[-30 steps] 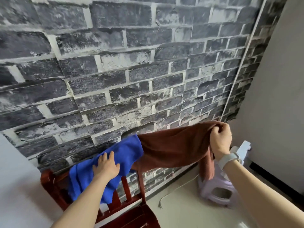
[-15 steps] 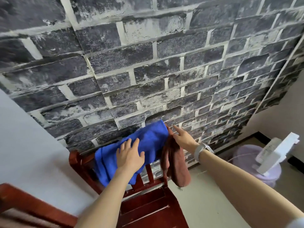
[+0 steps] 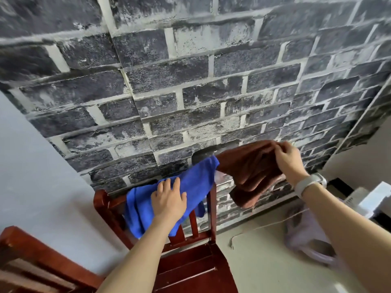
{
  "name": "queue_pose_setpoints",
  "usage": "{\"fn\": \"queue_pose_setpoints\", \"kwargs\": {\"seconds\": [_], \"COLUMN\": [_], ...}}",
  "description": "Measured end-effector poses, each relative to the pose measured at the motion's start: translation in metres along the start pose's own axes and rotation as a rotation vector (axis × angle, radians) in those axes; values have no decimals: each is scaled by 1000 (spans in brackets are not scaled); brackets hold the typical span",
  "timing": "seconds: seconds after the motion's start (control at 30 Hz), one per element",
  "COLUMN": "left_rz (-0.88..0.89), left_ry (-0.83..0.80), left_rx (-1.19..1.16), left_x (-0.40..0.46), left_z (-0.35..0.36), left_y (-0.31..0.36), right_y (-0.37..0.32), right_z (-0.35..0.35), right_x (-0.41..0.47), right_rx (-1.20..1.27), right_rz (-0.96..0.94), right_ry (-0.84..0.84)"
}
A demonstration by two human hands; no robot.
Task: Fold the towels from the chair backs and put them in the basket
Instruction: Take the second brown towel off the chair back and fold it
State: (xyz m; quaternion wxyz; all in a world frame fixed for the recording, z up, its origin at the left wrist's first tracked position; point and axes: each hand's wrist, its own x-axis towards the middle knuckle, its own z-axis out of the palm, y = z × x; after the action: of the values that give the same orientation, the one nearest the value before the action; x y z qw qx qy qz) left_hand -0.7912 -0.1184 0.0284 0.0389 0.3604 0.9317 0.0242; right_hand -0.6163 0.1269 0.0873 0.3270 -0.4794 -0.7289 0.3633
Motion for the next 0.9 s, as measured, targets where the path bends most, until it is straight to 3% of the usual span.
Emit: {"fn": "queue_pose_setpoints", "kwargs": {"seconds": [0.1,0.2,0.27,0.37,0.47,0.5,0.57,0.63,0.67,0.77,0.9], "left_rz": [-24,-29,-32,-10,184,248,326,371,360,209,188], "left_ry": [-22,-43,-66,-20,160,124,-148,-341,-333,-123,16], "left_rx": [-13,2,-16,-97,-356,-545,-866,-1018,-1056,-1162,-1187], "left_x": [1,1,0,-7,-34,-48,-78,-98,-102,-101,-86], "left_z": [-3,-6,-11,-19,-15,-13,-12,-4,1,-3,-33], "left_y": [6,8,9,19,45,57,84,105,111,109,77], "right_y": [-1,-3,-4,-1,3,5,8,10,11,17,27], "right_z": [-36,-61,-80,-92,-90,-90,-87,-84,-81,-80,-88], "right_x": [-7,-20,-27,-47,-75,-84,-102,-117,-123,-133,-135], "right_rx": [-13,101,136,95,134,198,427,618,637,393,1], "right_rz": [-57,-71,-86,-94,-25,27,173,276,289,183,-13], "right_ry": [55,258,284,39,-63,-86,-203,-326,-357,-299,-231]}}
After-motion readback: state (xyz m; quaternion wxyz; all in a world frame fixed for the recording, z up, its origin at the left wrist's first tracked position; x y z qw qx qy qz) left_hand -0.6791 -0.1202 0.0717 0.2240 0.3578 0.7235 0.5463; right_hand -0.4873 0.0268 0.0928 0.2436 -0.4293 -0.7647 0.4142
